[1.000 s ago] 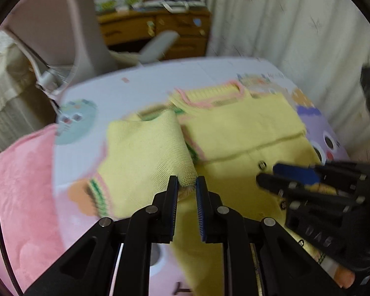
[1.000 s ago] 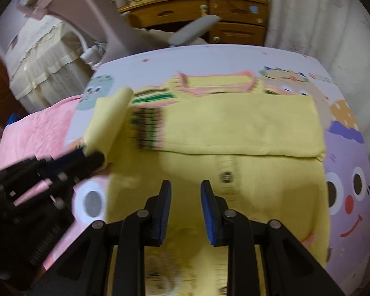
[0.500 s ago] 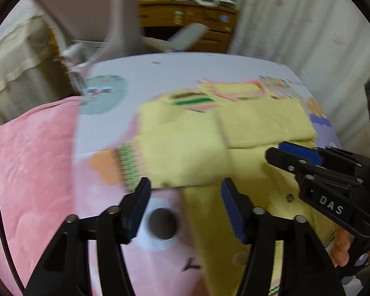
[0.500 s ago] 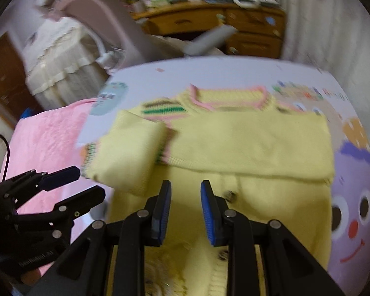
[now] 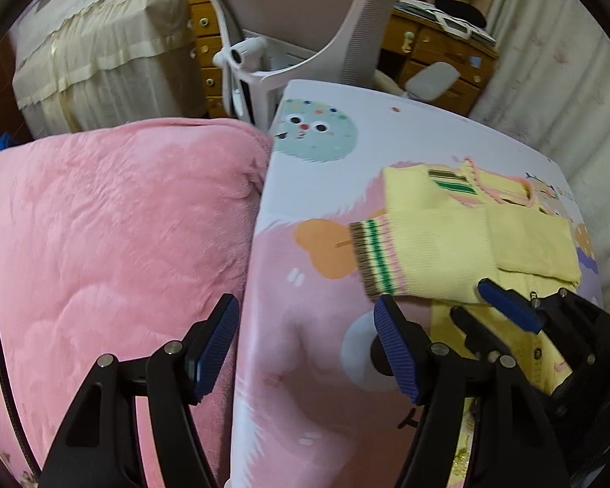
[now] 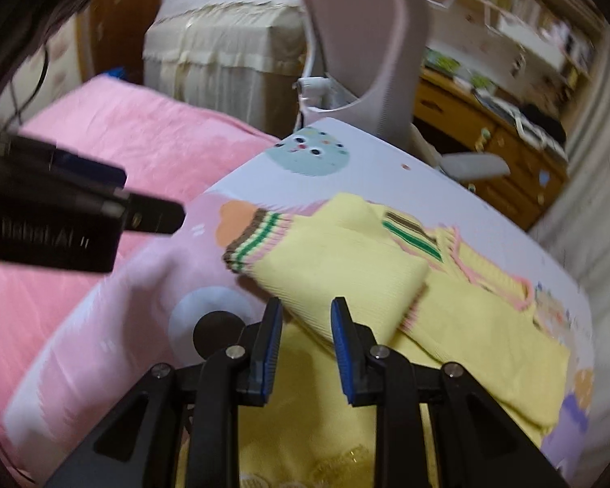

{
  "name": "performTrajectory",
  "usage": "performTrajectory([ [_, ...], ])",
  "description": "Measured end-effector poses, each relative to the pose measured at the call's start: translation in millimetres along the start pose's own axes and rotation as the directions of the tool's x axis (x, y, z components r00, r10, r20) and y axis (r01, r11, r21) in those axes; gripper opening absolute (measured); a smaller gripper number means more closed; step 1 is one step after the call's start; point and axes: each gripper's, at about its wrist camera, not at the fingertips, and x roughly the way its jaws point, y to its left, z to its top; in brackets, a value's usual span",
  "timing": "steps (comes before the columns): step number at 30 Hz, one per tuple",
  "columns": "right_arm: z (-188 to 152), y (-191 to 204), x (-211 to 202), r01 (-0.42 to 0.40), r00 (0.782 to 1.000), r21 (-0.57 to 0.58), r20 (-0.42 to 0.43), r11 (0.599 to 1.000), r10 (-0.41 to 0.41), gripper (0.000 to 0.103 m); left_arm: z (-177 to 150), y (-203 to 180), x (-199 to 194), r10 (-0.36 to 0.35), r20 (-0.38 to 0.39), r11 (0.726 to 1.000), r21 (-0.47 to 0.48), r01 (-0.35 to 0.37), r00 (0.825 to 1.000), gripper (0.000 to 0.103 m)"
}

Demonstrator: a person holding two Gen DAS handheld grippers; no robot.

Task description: Fold large clothes

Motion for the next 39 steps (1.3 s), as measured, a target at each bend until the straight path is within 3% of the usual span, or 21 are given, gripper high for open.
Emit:
performTrajectory([
  [8,-2,38,20,0.117,0.993,-0.228,0.044,0.967,-0.11,0.025,-5,20,9,0.015,-0.025,0.999,-0.046,-0.016,1.0,0.067],
  [17,3,46,39,0.158,0.987,-0.289,0.032,0.944,-0.156,0.024,-8,44,13,-0.003,-0.04,0.994,-0.105,-0.001,0.999,0.067],
  [18,6,43,38,0.145,0.989,-0.272,0.029,0.951,-0.143,0.022,-7,45,14,-0.003,-0.042,0.994,-0.105,-0.001,0.999,0.067],
  [20,14,30,28,0.085,0.996,-0.18,0.017,0.98,-0.084,0.006,-6,44,13,-0.008,-0.044,0.994,-0.106,0.004,0.999,0.067],
  [23,28,3,12,0.038,0.999,-0.033,0.019,0.999,-0.037,0.006,-3,41,11,-0.02,-0.038,0.995,-0.096,0.016,0.999,0.067],
  [26,41,-36,-13,0.022,0.997,0.138,0.067,0.99,-0.031,0.006,1,31,11,-0.036,-0.033,0.997,-0.076,0.033,0.999,0.067],
  [29,42,-81,-36,0.041,0.991,0.301,0.107,0.953,-0.076,0.006,6,13,13,-0.063,-0.027,0.997,-0.043,0.062,0.998,0.067],
  [32,24,-126,-50,0.064,0.986,0.451,0.109,0.89,-0.126,0.006,11,-10,15,-0.091,-0.02,0.996,0.002,0.091,0.996,0.068],
  [35,-11,-162,-49,0.117,0.983,0.548,0.055,0.828,-0.175,0.007,15,-37,20,-0.115,-0.009,0.992,0.056,0.115,0.993,0.068],
  [39,-63,-193,-31,0.139,0.987,0.653,-0.031,0.745,-0.157,0.007,18,-64,30,-0.146,-0.018,0.984,0.097,0.147,0.989,0.068],
])
